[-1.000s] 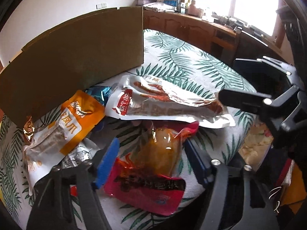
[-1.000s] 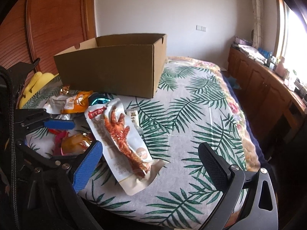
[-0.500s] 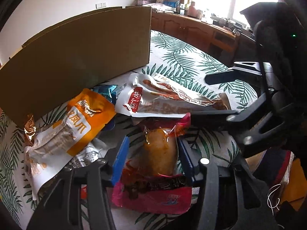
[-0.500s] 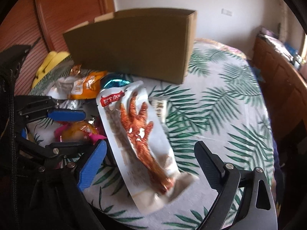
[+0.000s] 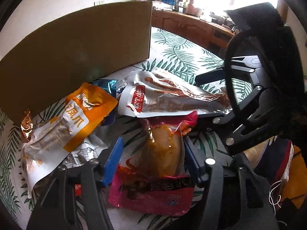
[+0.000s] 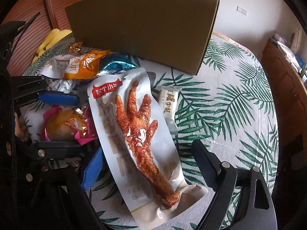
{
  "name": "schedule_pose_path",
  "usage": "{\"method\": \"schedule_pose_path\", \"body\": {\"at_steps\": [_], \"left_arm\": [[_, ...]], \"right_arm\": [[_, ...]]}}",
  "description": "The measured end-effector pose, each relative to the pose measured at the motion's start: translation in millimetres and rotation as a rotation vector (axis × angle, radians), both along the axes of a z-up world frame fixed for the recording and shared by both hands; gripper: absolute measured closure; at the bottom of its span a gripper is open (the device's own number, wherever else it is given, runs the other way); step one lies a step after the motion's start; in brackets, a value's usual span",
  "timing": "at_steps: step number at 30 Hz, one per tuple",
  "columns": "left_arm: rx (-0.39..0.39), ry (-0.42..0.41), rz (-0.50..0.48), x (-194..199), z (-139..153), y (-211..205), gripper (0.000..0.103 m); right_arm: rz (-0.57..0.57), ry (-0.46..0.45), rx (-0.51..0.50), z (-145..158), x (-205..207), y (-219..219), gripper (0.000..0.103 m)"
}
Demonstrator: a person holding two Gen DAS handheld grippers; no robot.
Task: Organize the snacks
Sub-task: 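Grasp the white chicken-feet pack with the right tool while the left tool lifts the pink bag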
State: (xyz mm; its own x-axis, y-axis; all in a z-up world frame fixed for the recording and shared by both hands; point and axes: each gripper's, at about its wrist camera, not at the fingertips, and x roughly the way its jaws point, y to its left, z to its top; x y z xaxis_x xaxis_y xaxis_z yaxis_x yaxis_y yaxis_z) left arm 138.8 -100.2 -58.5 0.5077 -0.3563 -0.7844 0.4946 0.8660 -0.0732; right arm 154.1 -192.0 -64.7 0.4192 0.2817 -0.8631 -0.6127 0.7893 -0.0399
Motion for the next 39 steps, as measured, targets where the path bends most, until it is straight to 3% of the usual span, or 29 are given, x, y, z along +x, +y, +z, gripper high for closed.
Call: {"method": "schedule_pose_path", "body": {"at_steps": [1, 3, 6, 12, 26, 39], "left_arm": [[-0.011, -0.005, 0.001, -1.3, 3.0, 1.0, 0.06], [-0.015, -0.01, 0.018, -3.8, 7.4, 3.1, 0.066], [-0.018, -0.023, 0.025, -7.2, 8.1, 5.6, 0.068], [-0.074, -0.042, 0.053, -11.9, 15.8, 16.9, 0.07], [-0.153, -0.124, 0.076, -34.1, 41.6, 42.1, 0.07], [-0.17, -0.144, 0.094, -45.3, 51.6, 59.2, 0.07]], "right_arm": [[0.002, 0.0, 0.001, 0.0, 0.0, 0.1, 0.014], [0.009, 0.0, 0.007, 1.4, -0.3, 0.5, 0.022], [0.017, 0.0, 0.005, 3.6, -3.3, 1.2, 0.034], [0.0, -0.034, 0.0, 5.6, -8.4, 0.9, 0.04], [-0.058, -0.102, 0.101, 28.1, -19.0, -11.6, 0.047], [-0.067, -0.074, 0.099, 15.9, -16.6, -7.5, 0.047]]}}
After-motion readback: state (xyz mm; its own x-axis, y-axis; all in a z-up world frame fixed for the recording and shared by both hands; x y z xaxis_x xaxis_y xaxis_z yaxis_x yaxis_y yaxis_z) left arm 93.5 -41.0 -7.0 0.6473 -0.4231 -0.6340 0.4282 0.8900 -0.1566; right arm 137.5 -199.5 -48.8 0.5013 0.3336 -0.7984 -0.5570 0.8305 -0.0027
